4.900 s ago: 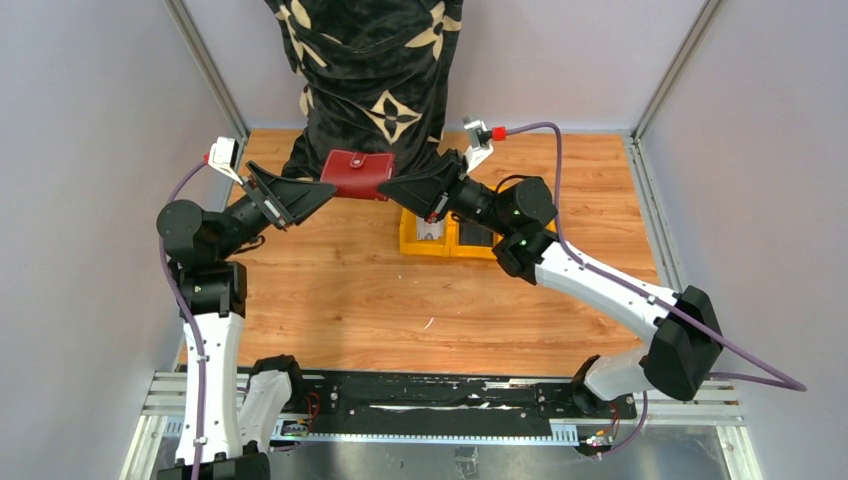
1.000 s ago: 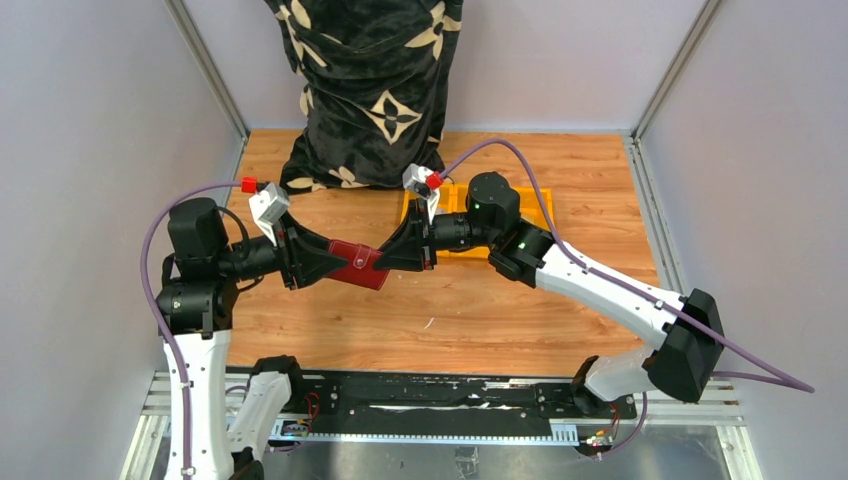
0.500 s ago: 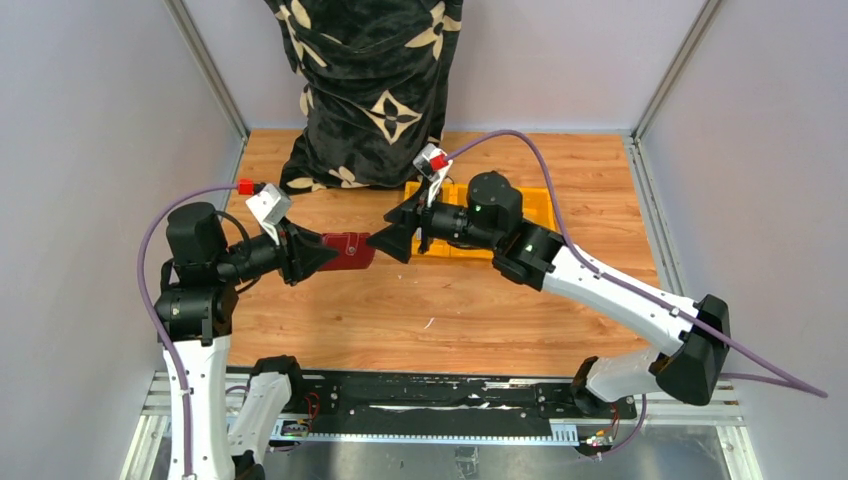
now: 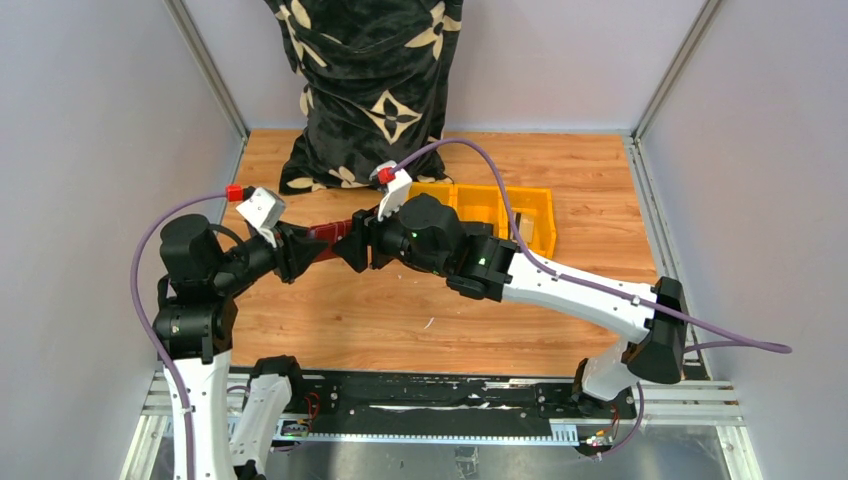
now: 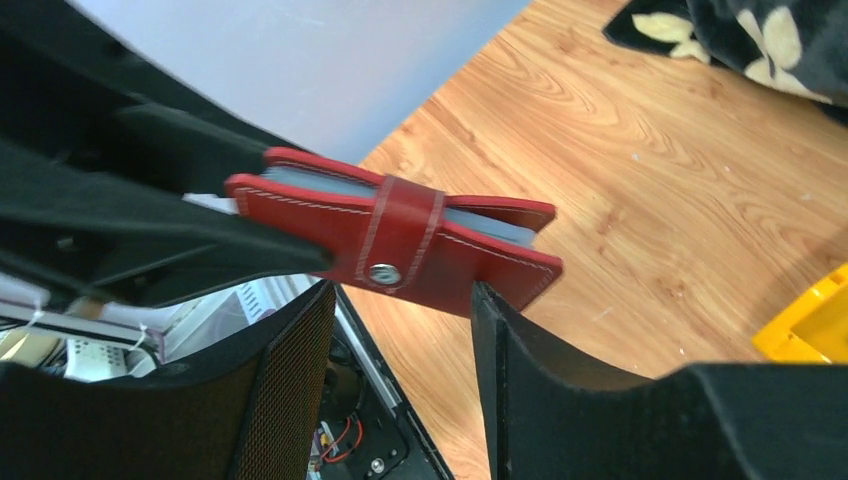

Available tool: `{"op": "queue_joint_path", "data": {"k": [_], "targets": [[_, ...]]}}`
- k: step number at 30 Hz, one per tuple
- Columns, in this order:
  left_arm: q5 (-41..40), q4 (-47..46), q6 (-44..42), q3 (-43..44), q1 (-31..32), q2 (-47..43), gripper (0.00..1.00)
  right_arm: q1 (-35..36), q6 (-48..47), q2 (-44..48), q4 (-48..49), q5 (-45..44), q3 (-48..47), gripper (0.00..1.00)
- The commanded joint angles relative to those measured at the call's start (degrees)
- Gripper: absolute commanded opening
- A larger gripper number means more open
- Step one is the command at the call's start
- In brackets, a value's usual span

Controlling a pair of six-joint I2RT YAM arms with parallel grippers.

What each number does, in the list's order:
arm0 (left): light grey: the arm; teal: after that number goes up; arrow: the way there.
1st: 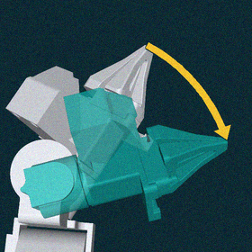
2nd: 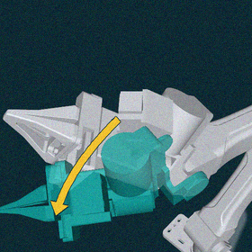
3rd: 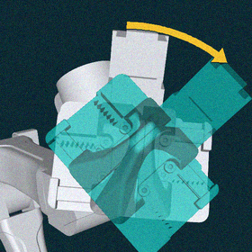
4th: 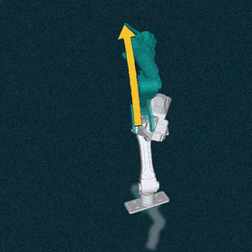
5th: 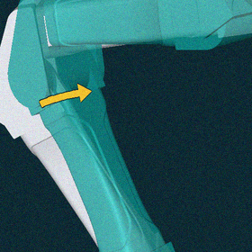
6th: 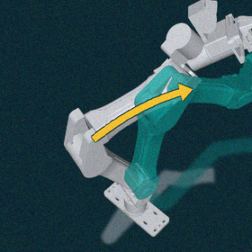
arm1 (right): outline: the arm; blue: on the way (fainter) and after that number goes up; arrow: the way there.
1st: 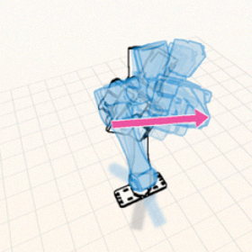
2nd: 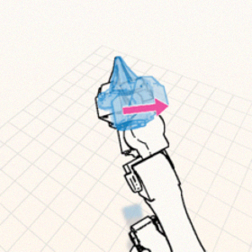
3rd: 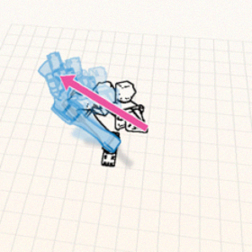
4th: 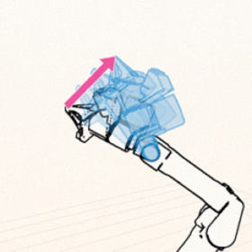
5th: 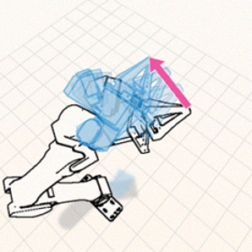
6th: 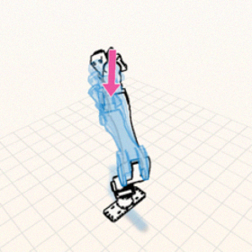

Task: Take the credit cards out of the card holder
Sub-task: Open the card holder.

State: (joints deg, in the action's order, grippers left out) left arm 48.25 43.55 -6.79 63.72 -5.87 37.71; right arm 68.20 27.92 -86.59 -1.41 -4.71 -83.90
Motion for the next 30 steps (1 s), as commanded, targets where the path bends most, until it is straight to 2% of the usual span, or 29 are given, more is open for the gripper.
{"op": "queue_joint_path", "data": {"k": [1, 8, 15, 25, 27, 30], "targets": [[3.07, -3.31, 0.91, -0.15, 0.02, -2.15, 0.01, 0.78, 2.11, -0.62, -2.53, -5.22, -2.12, 0.55], [6.99, -3.3, 2.29, -0.22, 0.02, -1.98, 0.0, 0.77, 2.69, -1.29, -0.59, -5.92, -2.31, 0.55], [7.59, -3.35, 2.88, -0.65, -0.02, -1.96, 0.0, 0.77, 3.46, -2.57, 0.61, -5.01, -3.17, 0.55], [7.72, -3.31, 3.44, -2.66, -0.01, -2.73, 0.0, 0.79, 3.32, -2.24, 4.02, -5.38, -3.91, 0.62], [7.96, -3.31, 3.74, -2.72, -0.02, -2.71, 0.0, 0.79, 3.46, -3.44, 3.59, -4.59, -4.91, 0.61], [8.27, -3.36, 3.86, -2.77, -0.02, -3.03, 0.0, 0.78, 3.66, -5.34, 2.77, -3.78, -6.45, 0.51]]}}
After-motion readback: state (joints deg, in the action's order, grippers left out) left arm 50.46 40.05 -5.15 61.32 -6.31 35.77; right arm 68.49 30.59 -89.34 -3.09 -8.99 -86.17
